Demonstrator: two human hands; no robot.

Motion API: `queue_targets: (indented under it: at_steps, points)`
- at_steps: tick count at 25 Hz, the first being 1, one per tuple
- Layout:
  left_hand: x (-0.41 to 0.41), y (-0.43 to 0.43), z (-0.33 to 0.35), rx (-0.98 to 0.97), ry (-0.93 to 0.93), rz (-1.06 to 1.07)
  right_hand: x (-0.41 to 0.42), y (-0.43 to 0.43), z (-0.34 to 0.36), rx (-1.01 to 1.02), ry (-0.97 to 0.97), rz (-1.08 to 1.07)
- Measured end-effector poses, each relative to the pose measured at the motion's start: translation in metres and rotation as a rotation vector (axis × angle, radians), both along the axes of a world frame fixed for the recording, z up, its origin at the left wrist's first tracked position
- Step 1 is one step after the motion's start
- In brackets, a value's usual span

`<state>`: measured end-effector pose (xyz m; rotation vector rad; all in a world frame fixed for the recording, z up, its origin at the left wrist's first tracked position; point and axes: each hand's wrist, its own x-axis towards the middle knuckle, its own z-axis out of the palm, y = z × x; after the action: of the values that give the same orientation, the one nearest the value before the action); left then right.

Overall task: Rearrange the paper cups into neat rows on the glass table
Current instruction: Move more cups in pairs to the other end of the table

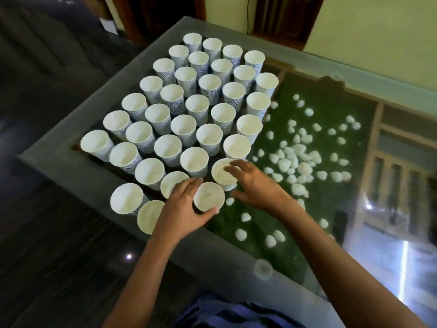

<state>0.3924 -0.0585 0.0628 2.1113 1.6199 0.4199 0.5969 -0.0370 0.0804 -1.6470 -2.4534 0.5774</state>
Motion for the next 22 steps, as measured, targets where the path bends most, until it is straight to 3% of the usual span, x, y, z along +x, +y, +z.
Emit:
queue_targets:
  at_steps: [5, 11, 22]
  points:
    - [0.002, 0.006, -0.011, -0.019, 0.066, -0.19, -0.02, 0.029, -0.013, -0.014, -0.184, 0.13]
    - [0.003, 0.014, -0.016, 0.011, 0.084, -0.247, -0.021, 0.032, -0.014, -0.027, -0.291, 0.133]
    - [0.059, 0.013, -0.01, -0.045, -0.006, -0.351, 0.063, -0.048, 0.004, -0.053, 0.009, -0.301]
